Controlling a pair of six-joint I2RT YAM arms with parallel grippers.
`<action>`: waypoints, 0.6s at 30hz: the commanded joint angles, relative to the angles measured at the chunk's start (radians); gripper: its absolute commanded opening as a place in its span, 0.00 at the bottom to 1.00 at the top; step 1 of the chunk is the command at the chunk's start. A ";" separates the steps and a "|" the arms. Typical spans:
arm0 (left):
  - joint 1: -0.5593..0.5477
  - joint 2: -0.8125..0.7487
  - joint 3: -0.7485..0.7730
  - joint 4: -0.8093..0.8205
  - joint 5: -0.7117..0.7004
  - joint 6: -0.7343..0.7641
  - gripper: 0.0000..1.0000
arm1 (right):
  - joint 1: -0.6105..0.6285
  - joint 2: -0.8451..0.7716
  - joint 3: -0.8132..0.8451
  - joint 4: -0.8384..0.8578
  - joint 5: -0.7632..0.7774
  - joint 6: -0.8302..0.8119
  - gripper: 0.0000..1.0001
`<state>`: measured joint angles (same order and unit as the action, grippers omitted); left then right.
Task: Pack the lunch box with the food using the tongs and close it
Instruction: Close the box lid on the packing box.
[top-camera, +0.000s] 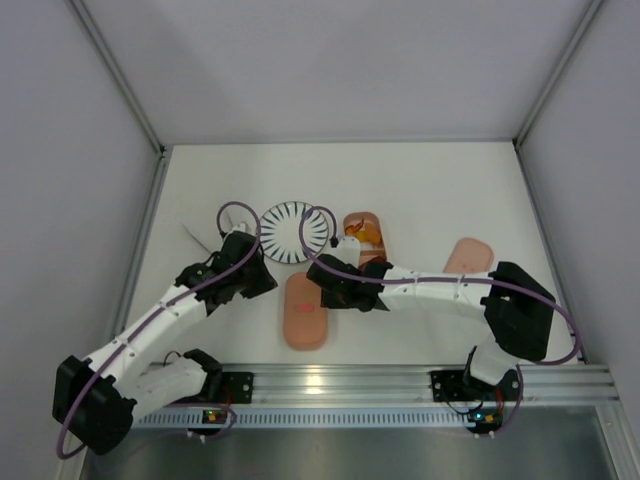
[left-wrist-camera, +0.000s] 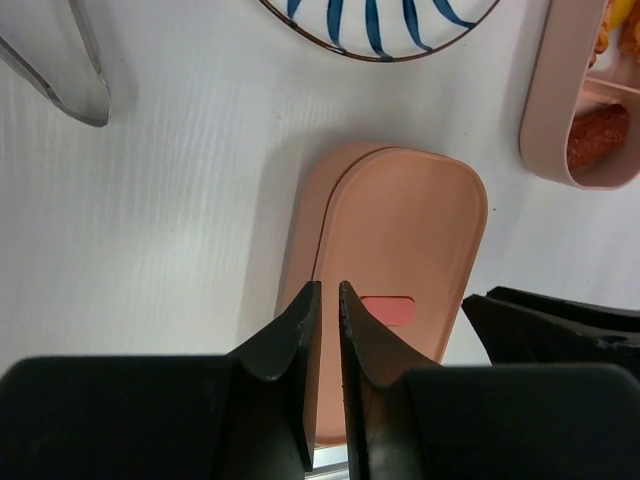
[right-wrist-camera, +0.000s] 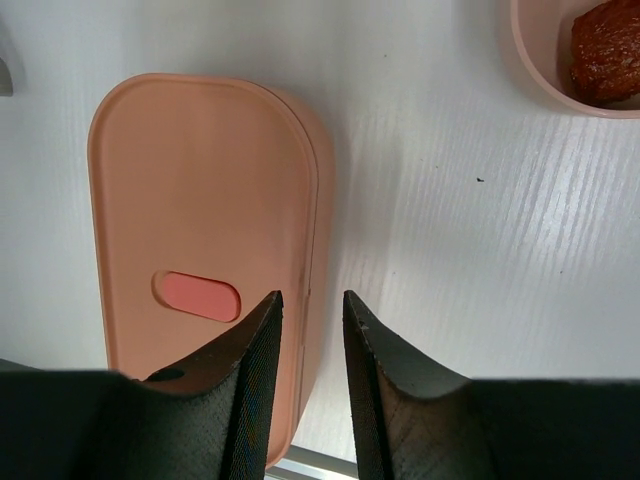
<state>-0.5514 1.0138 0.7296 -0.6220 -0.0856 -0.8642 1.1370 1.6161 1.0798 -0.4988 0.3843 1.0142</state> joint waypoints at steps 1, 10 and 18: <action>-0.002 -0.021 0.031 -0.064 0.043 0.073 0.18 | 0.023 -0.022 0.043 -0.017 0.016 -0.014 0.31; -0.048 -0.041 -0.073 -0.012 0.146 0.139 0.32 | 0.023 0.002 0.043 0.009 0.004 -0.023 0.31; -0.120 -0.044 -0.107 0.018 0.135 0.122 0.35 | 0.023 0.010 0.051 0.014 -0.004 -0.026 0.31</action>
<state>-0.6506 0.9897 0.6289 -0.6430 0.0444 -0.7490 1.1370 1.6192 1.0821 -0.4961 0.3817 0.9955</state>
